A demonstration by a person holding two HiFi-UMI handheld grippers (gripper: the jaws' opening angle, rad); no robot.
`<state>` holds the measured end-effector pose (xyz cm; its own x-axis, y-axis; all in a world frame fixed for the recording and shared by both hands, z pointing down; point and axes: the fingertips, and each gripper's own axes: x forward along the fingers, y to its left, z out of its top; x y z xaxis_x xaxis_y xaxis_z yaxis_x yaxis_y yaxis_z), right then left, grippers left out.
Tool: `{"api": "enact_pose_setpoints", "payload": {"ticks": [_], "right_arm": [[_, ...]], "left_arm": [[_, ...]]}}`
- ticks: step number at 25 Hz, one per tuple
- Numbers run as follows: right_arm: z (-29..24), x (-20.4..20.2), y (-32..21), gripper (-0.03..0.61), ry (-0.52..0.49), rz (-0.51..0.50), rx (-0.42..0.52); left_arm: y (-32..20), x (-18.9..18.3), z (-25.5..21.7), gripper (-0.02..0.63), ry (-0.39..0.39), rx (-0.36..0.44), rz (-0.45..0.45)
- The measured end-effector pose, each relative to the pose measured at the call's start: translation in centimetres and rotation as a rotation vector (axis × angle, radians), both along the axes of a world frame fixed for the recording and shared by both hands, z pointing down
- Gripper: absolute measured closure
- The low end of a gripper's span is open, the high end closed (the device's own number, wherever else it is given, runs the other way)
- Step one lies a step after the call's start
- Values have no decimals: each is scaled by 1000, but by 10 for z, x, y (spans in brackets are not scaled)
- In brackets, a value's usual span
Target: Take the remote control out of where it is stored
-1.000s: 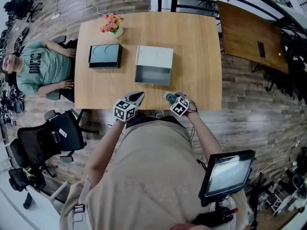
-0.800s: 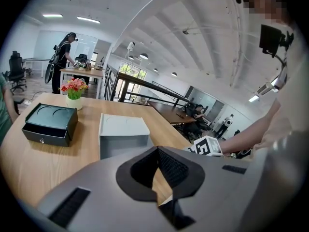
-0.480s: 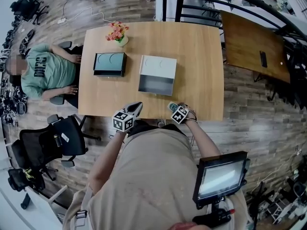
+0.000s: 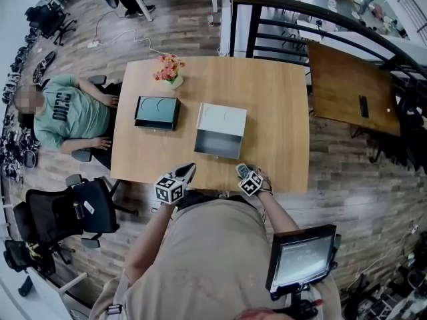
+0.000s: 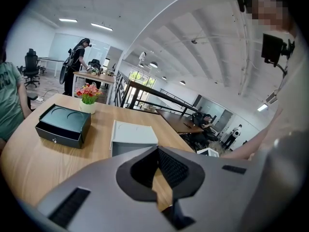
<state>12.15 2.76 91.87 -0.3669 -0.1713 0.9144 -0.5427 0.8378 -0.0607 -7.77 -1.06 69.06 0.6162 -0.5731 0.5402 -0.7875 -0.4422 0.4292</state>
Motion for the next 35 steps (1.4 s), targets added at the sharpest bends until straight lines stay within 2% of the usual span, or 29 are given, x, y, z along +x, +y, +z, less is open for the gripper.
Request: {"api": "enact_pose_setpoints", "payload": {"ticks": [2,5,10,16,21,24,29,33,35], "right_arm": [[-24,4,-14,305,-41,50,41],[-73,16,-45,305,-123,177,115],[-168,37,-112,307,-327,352,319],[-317,59,-161,308,-531,448,600],[-420,62,-161,308,-666,493,771],[-464,62,-152,308,-701,491,851],[-508,55,-129,319,-724,485,939],[-523,40,-115,333,-683,448,1012],[-517,30,-110,333,-632,431,1009]], "left_arm": [[-5,-2,-7,609,17,15,-16],[-15,-6,-21,609,58,40,-49],[-41,-10,-53,609,129,108,-95],[-78,0,-106,609,188,216,-78],[-97,5,-166,609,202,367,-46],[-103,11,-194,609,229,422,-32],[-96,18,-216,609,251,456,-4],[-89,12,-221,609,244,470,10],[-88,5,-219,609,243,466,9]]}}
